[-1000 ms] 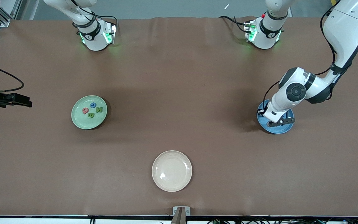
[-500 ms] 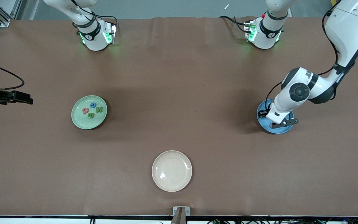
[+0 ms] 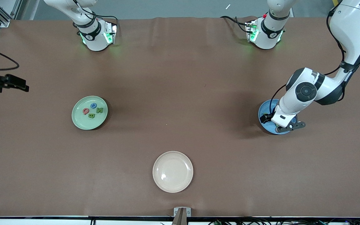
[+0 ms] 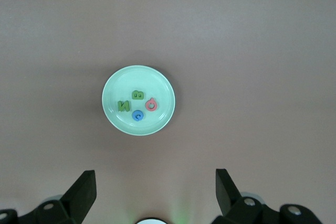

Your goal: Sort upper and lower case letters into plates

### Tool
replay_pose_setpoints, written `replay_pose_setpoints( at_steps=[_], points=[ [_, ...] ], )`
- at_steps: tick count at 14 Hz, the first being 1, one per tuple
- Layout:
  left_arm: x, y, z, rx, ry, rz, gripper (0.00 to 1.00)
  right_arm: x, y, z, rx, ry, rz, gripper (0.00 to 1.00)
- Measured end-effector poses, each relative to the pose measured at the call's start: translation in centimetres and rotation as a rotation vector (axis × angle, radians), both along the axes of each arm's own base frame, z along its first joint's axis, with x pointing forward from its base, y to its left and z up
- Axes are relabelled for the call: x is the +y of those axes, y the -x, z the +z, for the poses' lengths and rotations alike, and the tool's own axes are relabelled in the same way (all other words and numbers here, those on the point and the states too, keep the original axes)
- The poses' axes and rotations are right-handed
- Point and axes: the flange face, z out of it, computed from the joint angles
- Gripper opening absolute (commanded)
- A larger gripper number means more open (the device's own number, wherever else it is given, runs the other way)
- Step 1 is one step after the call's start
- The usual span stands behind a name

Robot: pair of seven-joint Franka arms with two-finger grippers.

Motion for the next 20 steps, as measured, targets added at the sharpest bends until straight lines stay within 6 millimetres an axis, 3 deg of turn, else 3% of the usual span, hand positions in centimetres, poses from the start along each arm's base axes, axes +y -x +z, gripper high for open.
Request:
replay_pose_setpoints(
  at_steps=[3,6,11,20],
  points=[
    [0.8,-1.2,1.7,-0.006,-0.005,0.024,0.99,-0.1,2.4,1.3,-0.014,-0.005,-0.003,1.00],
    [0.5,-2.6,4.5,0.014,0.123,0.009,0.99,-0.1,3.4,2.0,-0.025,-0.007,-0.002,1.00],
    [-0.3,-3.1,8.5,0.004,0.250,-0.040,0.99,0.1,4.0,3.2,-0.051,-0.006,0.000,1.00],
    [-2.8,-3.2,12.5,0.016,0.228,-0.072,0.99,0.8,3.8,3.8,-0.093,-0.008,0.013,1.00]
  ],
)
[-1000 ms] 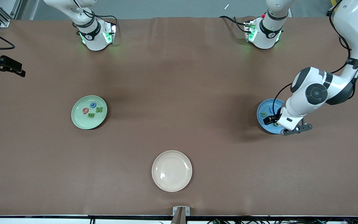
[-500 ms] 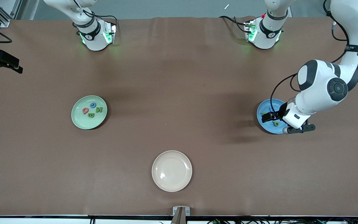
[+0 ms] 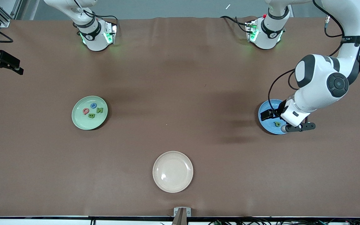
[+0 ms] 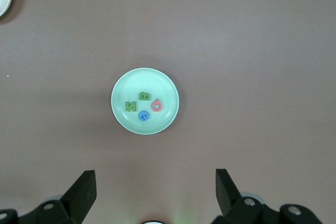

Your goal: Sort upper and lower case letters into plates

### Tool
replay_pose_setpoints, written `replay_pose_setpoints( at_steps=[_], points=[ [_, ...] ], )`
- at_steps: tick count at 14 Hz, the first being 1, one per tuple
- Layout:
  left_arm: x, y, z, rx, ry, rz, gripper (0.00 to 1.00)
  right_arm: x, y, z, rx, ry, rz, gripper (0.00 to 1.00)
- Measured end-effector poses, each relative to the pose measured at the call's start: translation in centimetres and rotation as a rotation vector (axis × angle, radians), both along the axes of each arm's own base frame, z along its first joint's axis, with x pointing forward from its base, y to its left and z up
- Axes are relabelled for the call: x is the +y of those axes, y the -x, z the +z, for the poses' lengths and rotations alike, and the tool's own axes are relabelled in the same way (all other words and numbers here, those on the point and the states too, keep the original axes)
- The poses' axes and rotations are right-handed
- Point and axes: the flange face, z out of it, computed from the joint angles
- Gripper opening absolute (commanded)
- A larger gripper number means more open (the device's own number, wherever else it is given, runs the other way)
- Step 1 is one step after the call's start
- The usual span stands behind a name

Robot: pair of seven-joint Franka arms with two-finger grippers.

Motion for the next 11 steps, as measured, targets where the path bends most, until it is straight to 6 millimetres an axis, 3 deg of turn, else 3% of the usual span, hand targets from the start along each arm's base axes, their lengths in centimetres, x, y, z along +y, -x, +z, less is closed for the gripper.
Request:
replay_pose_setpoints(
  at_steps=[5,7,11],
  points=[
    [3.6,-1.0,3.0,-0.047,-0.013,0.004,0.99,0.0,-0.1,0.1,-0.012,0.001,0.000,1.00],
    [6.0,-1.0,6.2,-0.081,-0.012,-0.025,0.99,0.0,-0.1,0.1,-0.012,0.000,0.000,1.00],
    [9.8,0.6,14.8,-0.129,-0.024,-0.055,0.99,-0.3,-0.1,0.0,-0.011,0.000,-0.005,1.00]
  ],
)
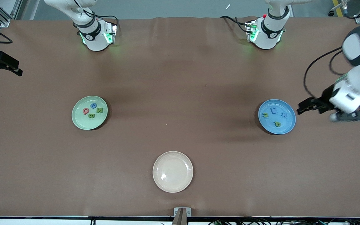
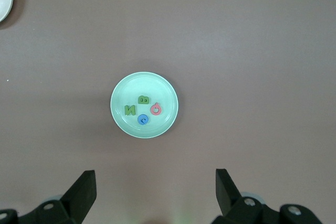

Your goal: Sort upper and lower case letters into plates

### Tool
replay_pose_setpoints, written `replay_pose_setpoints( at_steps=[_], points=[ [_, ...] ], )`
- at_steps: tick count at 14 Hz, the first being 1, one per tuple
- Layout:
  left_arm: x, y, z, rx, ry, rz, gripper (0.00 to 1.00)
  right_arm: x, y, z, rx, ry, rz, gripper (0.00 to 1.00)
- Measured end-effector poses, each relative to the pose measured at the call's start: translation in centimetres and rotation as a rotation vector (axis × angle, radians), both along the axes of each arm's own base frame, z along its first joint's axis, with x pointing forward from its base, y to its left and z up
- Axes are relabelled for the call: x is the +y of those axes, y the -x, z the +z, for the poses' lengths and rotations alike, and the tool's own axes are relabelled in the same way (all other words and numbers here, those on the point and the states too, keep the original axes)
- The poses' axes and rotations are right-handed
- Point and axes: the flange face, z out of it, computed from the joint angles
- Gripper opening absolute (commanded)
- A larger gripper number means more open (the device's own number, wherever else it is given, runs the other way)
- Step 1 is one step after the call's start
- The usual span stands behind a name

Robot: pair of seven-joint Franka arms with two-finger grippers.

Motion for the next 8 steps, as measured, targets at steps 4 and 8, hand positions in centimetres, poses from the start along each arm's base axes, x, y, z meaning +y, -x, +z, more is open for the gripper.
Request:
replay_pose_setpoints(
  at_steps=[4,8],
  points=[
    [0.0,0.5,6.9,-0.023,-0.029,-0.029,0.99,0.1,0.0,-0.1,0.000,-0.023,-0.004,1.00],
    [0.1,1.5,12.9,-0.022,-0.030,-0.039,1.00,-0.2,0.0,-0.1,-0.001,-0.042,-0.014,1.00]
  ],
)
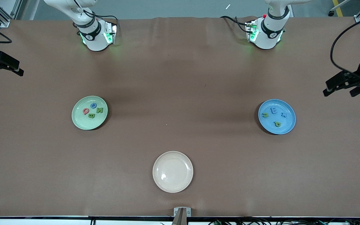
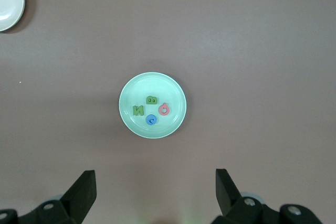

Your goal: Sort upper and lower case letters into plates

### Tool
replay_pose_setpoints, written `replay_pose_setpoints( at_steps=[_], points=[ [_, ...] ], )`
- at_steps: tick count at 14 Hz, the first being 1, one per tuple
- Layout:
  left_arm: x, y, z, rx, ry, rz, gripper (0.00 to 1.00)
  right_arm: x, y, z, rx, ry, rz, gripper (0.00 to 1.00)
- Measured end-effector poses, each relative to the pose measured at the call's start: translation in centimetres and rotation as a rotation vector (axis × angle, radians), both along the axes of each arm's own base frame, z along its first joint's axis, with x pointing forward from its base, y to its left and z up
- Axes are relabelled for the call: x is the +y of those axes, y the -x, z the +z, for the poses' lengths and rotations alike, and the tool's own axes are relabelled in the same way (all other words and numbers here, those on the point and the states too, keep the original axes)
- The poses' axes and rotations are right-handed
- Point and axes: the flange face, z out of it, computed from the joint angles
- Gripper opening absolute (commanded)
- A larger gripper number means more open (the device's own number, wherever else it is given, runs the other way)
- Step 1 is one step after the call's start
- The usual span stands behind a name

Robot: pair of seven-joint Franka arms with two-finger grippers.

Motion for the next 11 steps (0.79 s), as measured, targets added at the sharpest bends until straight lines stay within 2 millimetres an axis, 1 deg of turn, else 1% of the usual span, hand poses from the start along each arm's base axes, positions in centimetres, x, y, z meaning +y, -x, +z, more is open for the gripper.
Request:
replay_pose_setpoints(
  at_steps=[1,3,11],
  points=[
    [0.12,0.16,0.64,0.001,-0.001,0.001,1.00,0.00,0.00,0.00,0.000,0.000,0.000,1.00],
    [0.29,0.34,1.20,0.003,-0.002,0.002,1.00,-0.02,0.00,0.00,0.000,0.000,-0.001,1.00],
    [0.37,0.47,1.17,0.014,-0.035,-0.002,1.00,0.36,-0.06,0.02,0.000,0.011,-0.061,1.00]
  ],
)
